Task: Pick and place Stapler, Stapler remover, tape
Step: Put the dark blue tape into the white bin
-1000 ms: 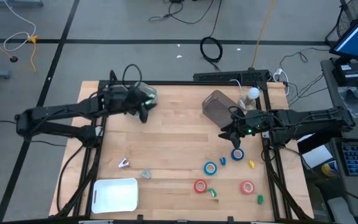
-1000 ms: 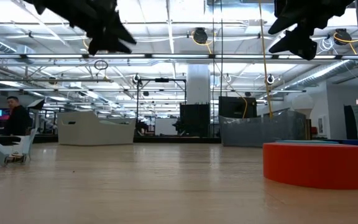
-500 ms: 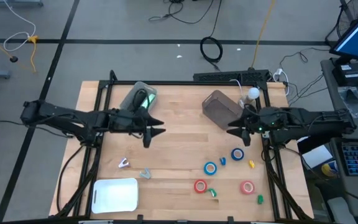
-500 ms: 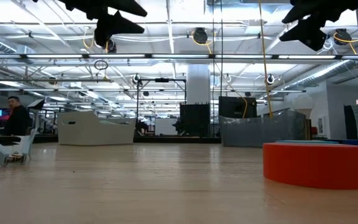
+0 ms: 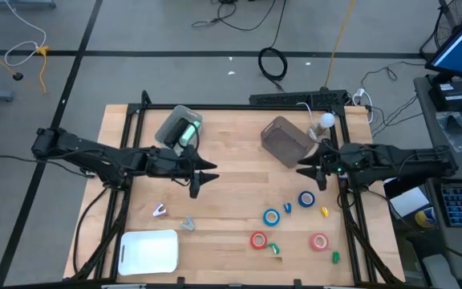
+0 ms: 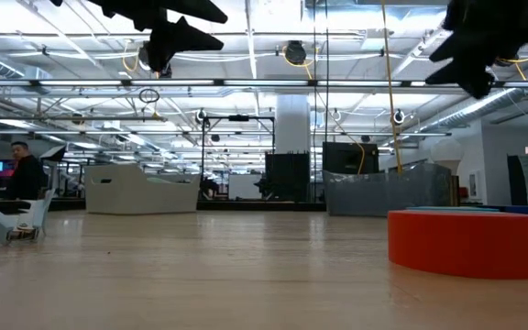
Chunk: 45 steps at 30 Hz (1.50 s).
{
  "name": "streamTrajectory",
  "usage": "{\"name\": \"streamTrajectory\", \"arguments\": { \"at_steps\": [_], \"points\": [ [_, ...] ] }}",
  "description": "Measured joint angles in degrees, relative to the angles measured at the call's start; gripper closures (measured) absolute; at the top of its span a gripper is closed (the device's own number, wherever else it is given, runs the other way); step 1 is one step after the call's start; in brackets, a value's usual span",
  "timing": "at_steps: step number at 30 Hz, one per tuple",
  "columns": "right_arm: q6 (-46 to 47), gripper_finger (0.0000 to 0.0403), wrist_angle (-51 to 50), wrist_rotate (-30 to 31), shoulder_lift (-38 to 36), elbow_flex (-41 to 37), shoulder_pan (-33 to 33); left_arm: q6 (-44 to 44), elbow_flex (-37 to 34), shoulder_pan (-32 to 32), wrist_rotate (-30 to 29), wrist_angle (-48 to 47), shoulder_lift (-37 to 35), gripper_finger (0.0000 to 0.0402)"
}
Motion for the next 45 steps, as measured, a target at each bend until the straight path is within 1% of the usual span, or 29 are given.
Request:
{"name": "streamTrajectory", "arguments": {
  "at_steps": [6,11,17,25,29,36,39,42,45],
  "points": [
    [3.4,0.0218,9.0,-0.3,-6.5,-9.8,0.0,0.1,0.0,0.0,0.0,0.0,0.0,0.0215],
    [5.7,0.0218,13.5,-3.3,-10.7,-14.9,0.0,0.4,0.0,0.0,0.0,-0.1,0.0,0.0215],
    [9.0,0.0219,14.2,-3.3,-12.8,-19.4,0.0,0.4,0.0,0.0,0.0,-0.1,0.0,0.0215],
    [9.2,0.0222,14.2,-3.8,-12.8,-24.4,0.0,0.3,0.0,0.0,0.0,-0.1,0.0,0.0215],
    [9.0,0.0222,14.4,-9.1,-12.8,-24.2,0.0,0.0,0.0,0.0,0.0,-0.1,0.0,0.0215],
    [9.5,0.0225,13.0,-22.7,-12.2,-23.3,0.0,-0.1,0.0,0.0,-0.5,-0.1,0.0,0.0215],
    [11.1,0.0238,10.7,-26.0,-10.9,-23.3,0.0,-0.1,0.0,0.0,-1.3,-0.3,0.0,0.0215],
    [12.8,0.0256,11.1,-29.4,-9.5,-23.3,0.0,-0.1,0.0,0.0,-1.4,-0.6,0.0,0.0215],
    [16.9,0.0275,12.7,-31.6,-8.8,-23.3,0.0,-0.1,0.0,0.0,-1.4,-0.6,0.0,0.0215]
  ]
}}
